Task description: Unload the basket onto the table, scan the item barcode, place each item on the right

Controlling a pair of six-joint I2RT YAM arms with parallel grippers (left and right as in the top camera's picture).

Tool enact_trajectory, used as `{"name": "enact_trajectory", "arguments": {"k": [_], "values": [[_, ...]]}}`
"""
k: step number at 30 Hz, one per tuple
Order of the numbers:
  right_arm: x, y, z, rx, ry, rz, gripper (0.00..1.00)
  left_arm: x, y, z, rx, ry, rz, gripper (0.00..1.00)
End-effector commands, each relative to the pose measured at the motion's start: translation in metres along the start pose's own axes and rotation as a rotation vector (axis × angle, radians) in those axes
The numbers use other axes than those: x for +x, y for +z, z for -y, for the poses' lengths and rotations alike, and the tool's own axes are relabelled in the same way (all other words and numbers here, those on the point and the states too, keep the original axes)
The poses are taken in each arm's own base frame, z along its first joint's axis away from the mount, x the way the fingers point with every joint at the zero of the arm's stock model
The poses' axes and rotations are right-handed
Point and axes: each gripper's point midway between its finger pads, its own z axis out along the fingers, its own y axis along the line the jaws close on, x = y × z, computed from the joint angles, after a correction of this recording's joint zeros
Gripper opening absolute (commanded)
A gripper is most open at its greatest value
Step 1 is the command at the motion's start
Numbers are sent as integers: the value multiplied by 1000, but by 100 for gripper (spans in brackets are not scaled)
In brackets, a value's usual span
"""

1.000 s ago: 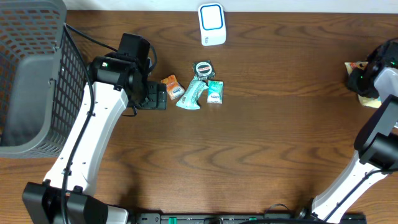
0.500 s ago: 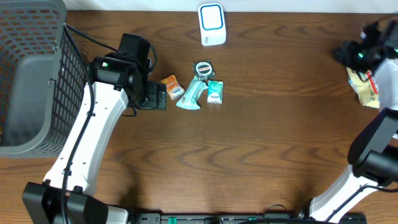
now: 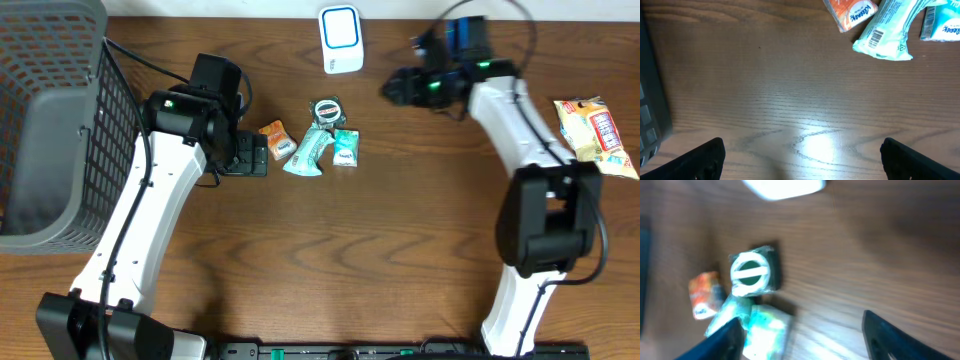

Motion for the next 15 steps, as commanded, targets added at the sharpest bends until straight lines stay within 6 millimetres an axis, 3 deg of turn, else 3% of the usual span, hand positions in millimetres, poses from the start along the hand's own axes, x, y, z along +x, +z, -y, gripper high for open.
{"name": "enact_trajectory", "arguments": {"k": [1, 5, 6, 7, 11, 13, 15], "values": [[22, 33, -14, 17, 35, -67, 77, 2, 2, -1, -7, -5, -8, 98], [40, 52, -26, 36, 36, -117, 83, 2, 2, -1, -7, -5, -8, 98], [43, 53, -28, 37, 35, -127, 94, 2, 2, -1, -7, -5, -8, 98], [47, 53, -28, 40, 39, -143, 99, 2, 2, -1, -7, -5, -8, 98], [59, 51, -32, 15, 75, -194, 99, 2, 2, -1, -7, -5, -8, 98], [74, 48, -30, 25, 99, -256, 99, 2, 2, -1, -7, -5, -8, 98], [88, 45, -21, 73, 121, -306, 81, 2, 2, -1, -7, -5, -8, 98]]}}
